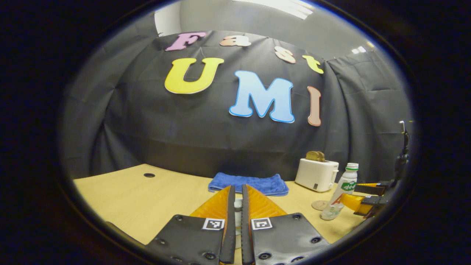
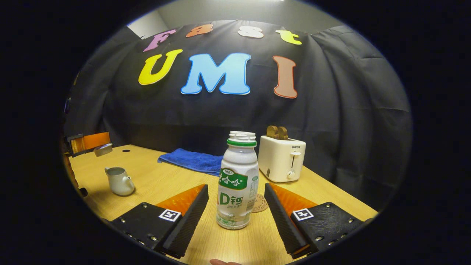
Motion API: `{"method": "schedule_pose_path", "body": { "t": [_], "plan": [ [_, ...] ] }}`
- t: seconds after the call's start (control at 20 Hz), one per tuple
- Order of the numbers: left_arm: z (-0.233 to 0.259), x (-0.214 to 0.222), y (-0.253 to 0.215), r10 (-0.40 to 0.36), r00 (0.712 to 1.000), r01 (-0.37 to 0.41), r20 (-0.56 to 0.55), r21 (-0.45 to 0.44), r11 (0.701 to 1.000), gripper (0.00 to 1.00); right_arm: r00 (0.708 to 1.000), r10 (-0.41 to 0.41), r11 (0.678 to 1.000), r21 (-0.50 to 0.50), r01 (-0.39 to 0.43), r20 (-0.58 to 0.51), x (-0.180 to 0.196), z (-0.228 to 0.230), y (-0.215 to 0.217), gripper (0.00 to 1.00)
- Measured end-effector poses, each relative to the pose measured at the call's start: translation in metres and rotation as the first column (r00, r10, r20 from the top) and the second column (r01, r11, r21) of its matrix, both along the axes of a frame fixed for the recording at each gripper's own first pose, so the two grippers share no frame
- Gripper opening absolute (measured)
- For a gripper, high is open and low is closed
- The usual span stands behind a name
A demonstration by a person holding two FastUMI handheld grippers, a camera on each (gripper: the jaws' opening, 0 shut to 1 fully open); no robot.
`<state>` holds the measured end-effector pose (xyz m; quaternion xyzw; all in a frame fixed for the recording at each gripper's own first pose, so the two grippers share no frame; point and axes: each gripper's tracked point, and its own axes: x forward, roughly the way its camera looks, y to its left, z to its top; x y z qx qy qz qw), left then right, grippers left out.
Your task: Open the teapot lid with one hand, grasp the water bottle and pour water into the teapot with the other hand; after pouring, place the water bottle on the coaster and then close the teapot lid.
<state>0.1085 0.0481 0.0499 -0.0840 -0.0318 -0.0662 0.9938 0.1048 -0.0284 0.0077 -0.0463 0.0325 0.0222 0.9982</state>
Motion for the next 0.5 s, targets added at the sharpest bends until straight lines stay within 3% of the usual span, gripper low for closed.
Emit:
{"method": "schedule_pose_path", "body": {
  "t": [0.2, 0.35, 0.4, 0.45, 0.5],
  "plan": [
    [0.004, -0.005, -0.001, -0.004, 1.0, 0.004, 0.015, 0.006, 1.0, 0.17, 0.999, -0.011, 0.999, -0.049, 0.01, -0.033, 0.015, -0.012, -0.004, 0.95],
    [0.007, -0.007, -0.003, -0.003, 0.999, 0.003, 0.034, 0.02, 1.0, 0.17, 0.999, 0.0, 0.999, -0.032, -0.002, -0.05, 0.024, -0.018, -0.001, 0.94],
    [0.007, -0.006, -0.002, 0.0, 0.999, -0.001, 0.035, 0.027, 1.0, 0.17, 0.999, 0.0, 1.0, -0.013, -0.001, -0.046, 0.027, -0.021, -0.003, 0.91],
    [0.007, -0.006, -0.001, 0.003, 0.999, -0.004, 0.035, 0.03, 1.0, 0.17, 0.999, -0.001, 1.0, 0.0, 0.001, -0.051, 0.022, -0.018, -0.002, 0.76],
    [0.008, -0.006, 0.001, 0.003, 0.999, -0.004, 0.035, 0.026, 1.0, 0.17, 0.999, 0.003, 1.0, 0.005, -0.002, -0.048, 0.022, -0.017, -0.001, 0.74]
  ]
}}
